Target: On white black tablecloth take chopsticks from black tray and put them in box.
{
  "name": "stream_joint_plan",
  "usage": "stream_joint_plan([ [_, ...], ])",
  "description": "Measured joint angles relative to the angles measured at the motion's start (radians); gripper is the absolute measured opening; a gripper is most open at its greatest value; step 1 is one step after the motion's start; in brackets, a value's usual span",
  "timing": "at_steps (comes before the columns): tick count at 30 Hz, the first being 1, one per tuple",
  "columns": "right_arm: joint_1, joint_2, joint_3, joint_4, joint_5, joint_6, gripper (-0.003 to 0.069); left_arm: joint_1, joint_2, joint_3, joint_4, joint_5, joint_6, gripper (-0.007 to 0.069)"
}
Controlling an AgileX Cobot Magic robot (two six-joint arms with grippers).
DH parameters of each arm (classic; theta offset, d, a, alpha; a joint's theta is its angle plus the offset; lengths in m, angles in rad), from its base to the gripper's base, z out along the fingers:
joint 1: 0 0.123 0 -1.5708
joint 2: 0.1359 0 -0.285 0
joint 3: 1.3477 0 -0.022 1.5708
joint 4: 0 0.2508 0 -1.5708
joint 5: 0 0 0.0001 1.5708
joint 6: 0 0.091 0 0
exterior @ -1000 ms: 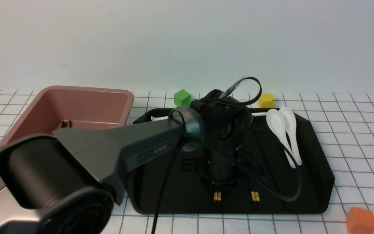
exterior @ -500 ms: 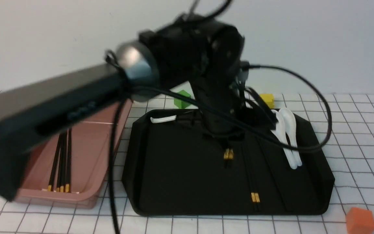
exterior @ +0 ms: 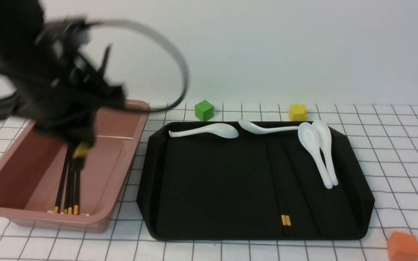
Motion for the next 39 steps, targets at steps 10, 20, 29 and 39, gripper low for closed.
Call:
stream_joint_plan([
  [10, 0.0, 0.0, 0.0, 0.0, 0.0, 0.0, 0.024, 0.161, 0.072, 0.287, -0.002, -0.398, 0.059, 0.0125],
  [20, 0.0, 0.0, 0.0, 0.0, 0.0, 0.0, 0.024, 0.162, 0.242, 0.287, -0.009, -0.489, 0.064, 0.0164],
  [29, 0.0, 0.0, 0.0, 0.0, 0.0, 0.0, 0.024, 0.162, 0.152, 0.214, -0.038, -0.302, 0.081, 0.0188],
  [39, 0.0, 0.0, 0.0, 0.0, 0.0, 0.0, 0.024, 0.162, -0.341, 0.207, -0.042, -0.162, 0.187, -0.0013],
])
